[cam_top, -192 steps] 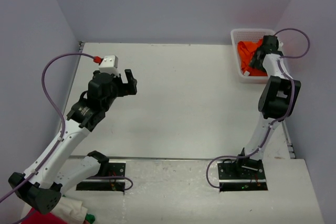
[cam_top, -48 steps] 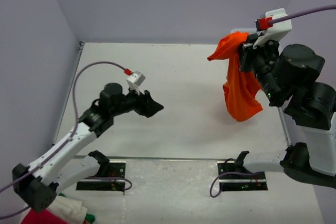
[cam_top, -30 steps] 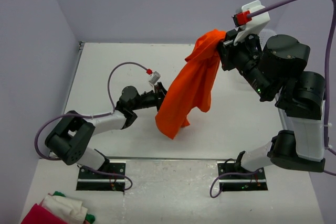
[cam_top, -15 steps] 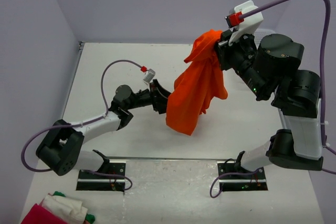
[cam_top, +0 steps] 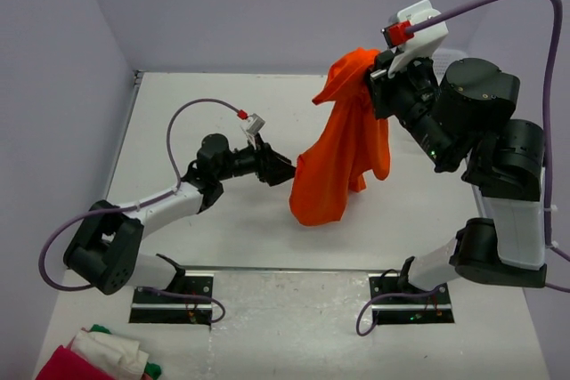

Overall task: Fold and stack the t-shirts
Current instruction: Flatten out the tshirt

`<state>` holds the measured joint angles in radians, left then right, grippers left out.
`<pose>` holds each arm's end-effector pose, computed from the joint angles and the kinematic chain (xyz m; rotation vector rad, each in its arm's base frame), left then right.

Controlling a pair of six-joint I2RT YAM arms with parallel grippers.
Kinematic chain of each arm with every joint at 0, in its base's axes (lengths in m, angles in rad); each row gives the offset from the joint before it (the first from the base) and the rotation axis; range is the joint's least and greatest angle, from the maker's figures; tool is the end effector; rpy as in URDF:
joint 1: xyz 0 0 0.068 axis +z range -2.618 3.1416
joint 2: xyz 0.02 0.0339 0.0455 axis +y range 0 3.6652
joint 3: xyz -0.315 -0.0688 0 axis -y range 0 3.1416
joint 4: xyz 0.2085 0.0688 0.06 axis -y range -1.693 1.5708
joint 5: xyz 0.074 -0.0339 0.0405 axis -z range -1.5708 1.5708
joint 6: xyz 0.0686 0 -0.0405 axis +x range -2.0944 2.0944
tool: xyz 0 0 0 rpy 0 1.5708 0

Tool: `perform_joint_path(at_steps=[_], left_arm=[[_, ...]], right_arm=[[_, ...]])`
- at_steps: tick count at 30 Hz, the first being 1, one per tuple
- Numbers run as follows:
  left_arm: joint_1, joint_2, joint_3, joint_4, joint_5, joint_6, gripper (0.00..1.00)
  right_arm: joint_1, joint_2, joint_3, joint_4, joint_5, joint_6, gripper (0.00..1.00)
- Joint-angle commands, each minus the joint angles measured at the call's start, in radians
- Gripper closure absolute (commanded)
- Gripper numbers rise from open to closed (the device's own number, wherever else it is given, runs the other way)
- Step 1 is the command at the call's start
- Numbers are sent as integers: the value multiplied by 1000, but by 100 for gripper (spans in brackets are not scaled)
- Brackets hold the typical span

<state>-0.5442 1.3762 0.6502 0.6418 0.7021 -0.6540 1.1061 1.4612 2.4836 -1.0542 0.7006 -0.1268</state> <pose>0.2173 -0.1833 0.3184 0.4960 1.7936 -1.4476 0.1155 0.1316 0.6318 -0.4361 1.5381 0.2007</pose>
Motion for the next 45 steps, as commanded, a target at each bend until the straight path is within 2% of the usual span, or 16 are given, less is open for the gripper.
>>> perform_joint_path(at_steps=[1, 2, 5, 8, 12, 14, 20, 23, 30, 36, 40, 45], left_arm=[[38, -29, 46, -145, -101, 90, 24], [39, -40, 49, -216, -198, 93, 25], [39, -75, 43, -331, -371, 100, 26], [38, -133, -6, -340, -461, 105, 25], [39, -169, -27, -286, -314, 110, 25], [39, -172, -75, -194, -231, 59, 25], [38, -144, -113, -188, -152, 70, 25], [38, -121, -126, -174, -109, 74, 25], [38, 13, -156, -38, 22, 10, 22], [27, 201, -109, 21, 16, 11, 22], [-11, 332, -12, 7, -26, 42, 22], [-22, 412, 81, -33, -94, 63, 22]], right_arm=[[9, -12, 14, 60, 30, -16, 100], [8, -12, 3, 57, 22, -8, 100], [8, -21, -73, 56, 20, 32, 100], [8, -33, -179, 80, 33, 59, 100], [-17, -21, -267, 85, 85, 119, 100], [-66, -18, -305, 85, 92, 171, 100], [-245, 17, -425, 10, 166, 303, 100], [-320, 13, -466, 8, 124, 328, 100], [-348, 27, -492, 20, 65, 323, 100], [-348, -9, -505, 45, 11, 319, 100], [-348, -16, -500, 43, -16, 319, 100], [-347, -45, -514, 54, -42, 311, 100]])
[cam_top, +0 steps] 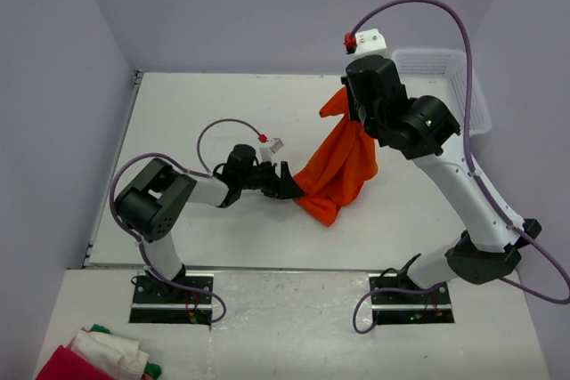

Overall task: Fold and stack the t-shirts
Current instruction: Flatten out the tshirt

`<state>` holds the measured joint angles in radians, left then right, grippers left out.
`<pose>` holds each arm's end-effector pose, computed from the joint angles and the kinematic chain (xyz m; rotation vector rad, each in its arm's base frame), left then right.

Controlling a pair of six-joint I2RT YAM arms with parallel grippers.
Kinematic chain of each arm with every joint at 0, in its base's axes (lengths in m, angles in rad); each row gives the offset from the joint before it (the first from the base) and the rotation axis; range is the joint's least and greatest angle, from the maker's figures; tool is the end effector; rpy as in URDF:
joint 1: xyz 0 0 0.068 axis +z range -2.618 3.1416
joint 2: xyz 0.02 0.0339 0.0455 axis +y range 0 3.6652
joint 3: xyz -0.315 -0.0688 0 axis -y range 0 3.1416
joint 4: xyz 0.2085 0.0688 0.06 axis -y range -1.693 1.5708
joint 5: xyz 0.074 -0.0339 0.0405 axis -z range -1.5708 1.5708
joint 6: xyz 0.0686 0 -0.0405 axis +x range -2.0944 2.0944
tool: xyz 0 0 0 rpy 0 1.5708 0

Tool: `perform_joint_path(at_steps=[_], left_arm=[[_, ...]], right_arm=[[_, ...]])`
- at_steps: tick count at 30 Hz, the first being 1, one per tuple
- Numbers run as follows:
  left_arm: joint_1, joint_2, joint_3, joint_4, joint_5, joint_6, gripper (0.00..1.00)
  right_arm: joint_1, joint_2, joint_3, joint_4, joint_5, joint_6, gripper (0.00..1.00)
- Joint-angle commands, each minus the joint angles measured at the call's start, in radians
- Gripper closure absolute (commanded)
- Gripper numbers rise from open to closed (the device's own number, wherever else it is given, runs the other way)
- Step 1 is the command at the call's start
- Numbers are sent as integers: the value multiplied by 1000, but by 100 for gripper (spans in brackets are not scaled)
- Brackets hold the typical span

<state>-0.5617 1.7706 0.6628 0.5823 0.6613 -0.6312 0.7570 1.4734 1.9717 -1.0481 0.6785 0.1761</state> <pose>0.2655 -0.2168 0.1982 0.3668 2.2658 -1.3681 0.2131 0.1421 0.5128 -0.1896 1.9828 -0.1237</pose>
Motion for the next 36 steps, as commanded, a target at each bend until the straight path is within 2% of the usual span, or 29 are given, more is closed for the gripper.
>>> perform_joint_path(at_steps=[1, 8, 13, 14, 15, 17, 18, 19, 21, 23, 25, 26, 27, 29, 30, 33, 34, 36], left_arm=[[-6, 35, 80, -4, -74, 44, 22], [-55, 164, 199, -64, -143, 42, 25], [-122, 246, 270, -107, -209, 51, 34], [-129, 256, 279, -110, -212, 53, 38], [-136, 268, 294, -113, -213, 53, 57], [-139, 271, 305, -121, -213, 54, 76], [-139, 265, 307, -125, -219, 56, 97], [-141, 257, 310, -137, -229, 62, 100], [-139, 227, 301, -171, -256, 82, 100], [-139, 124, 265, -196, -290, 94, 100], [-141, -49, 238, -272, -359, 111, 100], [-144, -128, 209, -344, -420, 129, 100], [-145, -289, 201, -389, -454, 142, 100], [-145, -446, 224, -554, -544, 178, 100], [-145, -585, 245, -631, -569, 192, 100], [-147, -782, 381, -867, -652, 238, 100], [-145, -813, 465, -919, -661, 264, 100], [-145, -887, 539, -1051, -712, 289, 100]], right_arm=[[2, -64, -5, 54, -20, 8, 100], [4, -99, -16, 68, -52, 11, 100], [16, -111, -10, 72, -76, 19, 100], [19, -111, -8, 72, -82, 20, 100], [21, -110, -7, 71, -74, 20, 100], [28, -105, 1, 62, -76, 20, 100], [36, -105, 3, 59, -65, 22, 100], [39, -105, 0, 60, -68, 20, 100], [39, -108, 0, 65, -65, 16, 100], [39, -107, 9, 62, -54, 8, 100], [39, -110, 16, 59, -43, 5, 100], [39, -120, 12, 63, -39, -9, 100], [39, -127, 6, 83, -33, -18, 100], [38, -151, -25, 120, -10, -53, 100], [36, -159, -33, 131, -8, -61, 100], [38, -195, -74, 173, -31, -70, 100], [36, -209, -88, 189, -43, -78, 100], [38, -249, -114, 223, -76, -86, 100]])
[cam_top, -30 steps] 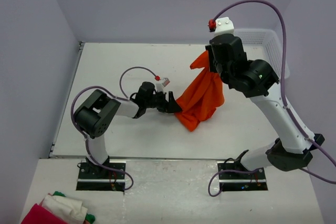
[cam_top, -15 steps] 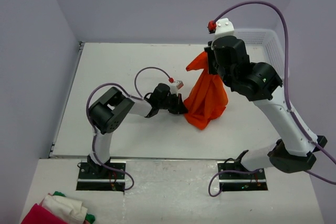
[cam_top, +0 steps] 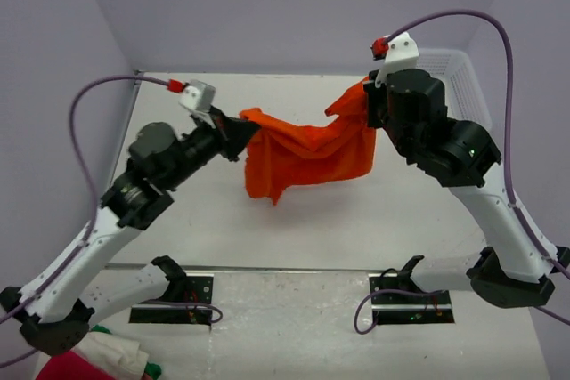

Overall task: Fold and stack the t-shirts
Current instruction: Flatten out the tshirt

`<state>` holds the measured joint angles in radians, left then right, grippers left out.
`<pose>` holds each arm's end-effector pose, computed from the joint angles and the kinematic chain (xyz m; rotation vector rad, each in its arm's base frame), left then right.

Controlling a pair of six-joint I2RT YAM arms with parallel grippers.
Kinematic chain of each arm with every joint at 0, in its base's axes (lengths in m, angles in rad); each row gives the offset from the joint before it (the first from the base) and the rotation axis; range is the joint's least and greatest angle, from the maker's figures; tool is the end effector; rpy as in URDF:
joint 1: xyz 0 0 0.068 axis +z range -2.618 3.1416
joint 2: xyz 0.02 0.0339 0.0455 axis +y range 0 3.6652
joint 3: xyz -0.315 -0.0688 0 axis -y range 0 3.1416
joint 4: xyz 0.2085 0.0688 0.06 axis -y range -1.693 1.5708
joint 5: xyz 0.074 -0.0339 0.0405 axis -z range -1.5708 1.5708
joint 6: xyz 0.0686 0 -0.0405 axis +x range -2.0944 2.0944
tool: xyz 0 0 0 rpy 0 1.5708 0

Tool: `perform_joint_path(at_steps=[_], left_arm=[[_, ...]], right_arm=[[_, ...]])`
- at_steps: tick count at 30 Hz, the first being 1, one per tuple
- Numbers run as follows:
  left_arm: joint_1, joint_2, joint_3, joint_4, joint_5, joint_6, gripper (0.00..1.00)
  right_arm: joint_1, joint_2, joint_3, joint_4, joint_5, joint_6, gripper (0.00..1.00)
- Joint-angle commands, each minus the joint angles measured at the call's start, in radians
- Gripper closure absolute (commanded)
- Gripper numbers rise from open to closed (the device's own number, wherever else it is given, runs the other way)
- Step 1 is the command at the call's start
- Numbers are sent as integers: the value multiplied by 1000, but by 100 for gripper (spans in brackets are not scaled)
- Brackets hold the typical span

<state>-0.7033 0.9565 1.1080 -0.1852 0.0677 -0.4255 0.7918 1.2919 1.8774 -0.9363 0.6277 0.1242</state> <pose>0.1327 -0.1186 0.4569 0.2877 1.6599 -0.9190 0.1660 0.1108 0.5370 -0.2047 1.8414 0.0323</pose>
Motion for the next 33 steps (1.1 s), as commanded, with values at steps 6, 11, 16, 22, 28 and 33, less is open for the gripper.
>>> perform_joint_path(at_steps=[6, 11, 16, 22, 28, 33], left_arm=[[-4, -142, 351, -480, -92, 160, 100], [-4, -177, 454, -542, -22, 154, 100], [-5, -165, 440, -579, -29, 126, 100], [-4, -90, 339, -592, -152, 126, 100], [108, 247, 313, -591, -226, 117, 100], [420, 422, 318, -508, -86, 163, 100]], right_arm=[[17, -135, -3, 111, -135, -66, 100], [95, -186, 37, -4, -149, -29, 100], [127, -243, -13, -79, -83, 84, 100], [115, -269, -219, -78, -20, 164, 100], [-96, -86, -297, 32, -113, 149, 100], [-275, 220, -148, 119, -291, 45, 100]])
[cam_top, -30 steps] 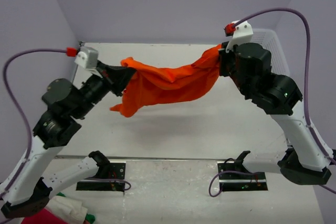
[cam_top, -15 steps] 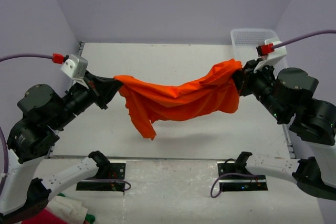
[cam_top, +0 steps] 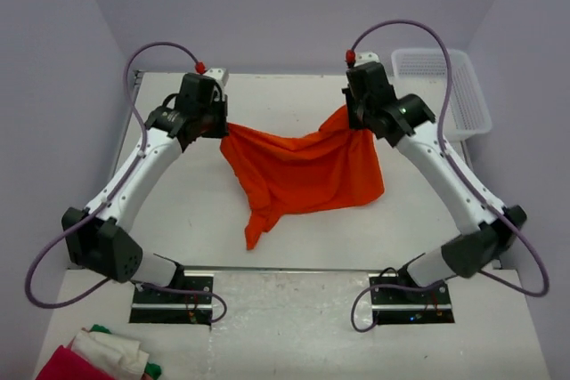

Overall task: Fold and stack the t-shirts
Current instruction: Flatten out the tshirt

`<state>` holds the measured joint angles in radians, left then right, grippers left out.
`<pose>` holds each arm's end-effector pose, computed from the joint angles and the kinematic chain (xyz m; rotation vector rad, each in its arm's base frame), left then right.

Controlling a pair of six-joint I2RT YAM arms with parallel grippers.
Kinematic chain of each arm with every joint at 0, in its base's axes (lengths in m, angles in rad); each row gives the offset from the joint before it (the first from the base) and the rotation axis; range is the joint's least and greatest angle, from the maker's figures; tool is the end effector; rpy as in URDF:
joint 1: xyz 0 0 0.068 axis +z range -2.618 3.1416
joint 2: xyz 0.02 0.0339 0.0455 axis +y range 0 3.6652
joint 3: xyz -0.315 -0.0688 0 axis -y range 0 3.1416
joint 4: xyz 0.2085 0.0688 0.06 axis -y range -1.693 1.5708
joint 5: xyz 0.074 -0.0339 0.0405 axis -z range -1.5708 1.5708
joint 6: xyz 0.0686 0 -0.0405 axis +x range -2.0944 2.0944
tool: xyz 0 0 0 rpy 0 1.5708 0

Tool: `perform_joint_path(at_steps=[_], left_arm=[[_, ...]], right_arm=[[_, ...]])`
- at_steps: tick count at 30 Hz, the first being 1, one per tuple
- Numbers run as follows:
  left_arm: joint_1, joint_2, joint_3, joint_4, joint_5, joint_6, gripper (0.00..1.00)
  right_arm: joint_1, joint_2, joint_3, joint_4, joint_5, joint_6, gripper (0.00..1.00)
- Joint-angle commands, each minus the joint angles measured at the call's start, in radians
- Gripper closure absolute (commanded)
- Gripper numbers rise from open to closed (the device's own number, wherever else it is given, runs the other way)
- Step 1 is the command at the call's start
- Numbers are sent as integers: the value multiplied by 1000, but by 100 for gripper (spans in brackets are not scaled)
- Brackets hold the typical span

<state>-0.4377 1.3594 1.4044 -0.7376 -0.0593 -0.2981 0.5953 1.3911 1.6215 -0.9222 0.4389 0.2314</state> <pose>0.2455 -0.1104 0.3998 0.1275 2.2789 -0.3224 0.2298 0.1204 0.4426 -0.1692 2.1801 -0.0335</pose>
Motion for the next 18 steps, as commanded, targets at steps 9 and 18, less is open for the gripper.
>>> perform_joint_path(at_steps=[9, 18], left_arm=[[205, 221, 237, 33, -282, 65, 40], [-19, -34, -144, 40, -76, -13, 48]], right_arm=[[-206, 461, 428, 59, 0, -110, 22], [-198, 154, 135, 74, -140, -23, 12]])
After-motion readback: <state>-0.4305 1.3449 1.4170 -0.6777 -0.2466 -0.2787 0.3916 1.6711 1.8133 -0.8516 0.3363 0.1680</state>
